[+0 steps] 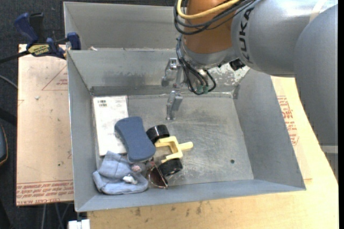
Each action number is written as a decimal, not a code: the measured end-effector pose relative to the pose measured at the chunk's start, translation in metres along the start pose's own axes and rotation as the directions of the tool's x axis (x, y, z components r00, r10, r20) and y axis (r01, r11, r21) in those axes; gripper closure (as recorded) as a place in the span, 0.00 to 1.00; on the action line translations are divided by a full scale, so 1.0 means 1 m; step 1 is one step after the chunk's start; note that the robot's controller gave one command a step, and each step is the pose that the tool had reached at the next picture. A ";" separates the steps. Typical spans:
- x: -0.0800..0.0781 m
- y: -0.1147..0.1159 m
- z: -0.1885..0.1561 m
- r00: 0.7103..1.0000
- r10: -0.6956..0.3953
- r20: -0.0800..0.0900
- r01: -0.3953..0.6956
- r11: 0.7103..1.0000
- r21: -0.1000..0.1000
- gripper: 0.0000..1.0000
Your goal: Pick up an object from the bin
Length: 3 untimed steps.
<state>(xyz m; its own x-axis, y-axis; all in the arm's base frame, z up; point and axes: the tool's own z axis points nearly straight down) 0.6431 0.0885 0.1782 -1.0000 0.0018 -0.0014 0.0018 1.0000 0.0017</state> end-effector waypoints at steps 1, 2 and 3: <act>0.000 0.000 0.000 1.000 0.000 0.000 0.000 1.000 0.000 0.00; 0.012 -0.011 0.008 0.995 -0.101 0.004 0.101 0.995 -0.001 0.00; 0.018 -0.028 0.050 0.921 -0.391 0.003 0.391 0.921 0.003 0.00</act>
Offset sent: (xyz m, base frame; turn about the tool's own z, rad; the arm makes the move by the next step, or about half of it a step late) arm -0.0470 -0.0551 -0.0340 -0.3317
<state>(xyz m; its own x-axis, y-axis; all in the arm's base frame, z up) 0.6247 0.0605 0.1282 -0.9212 -0.3891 -0.0048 -0.3891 0.9212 -0.0019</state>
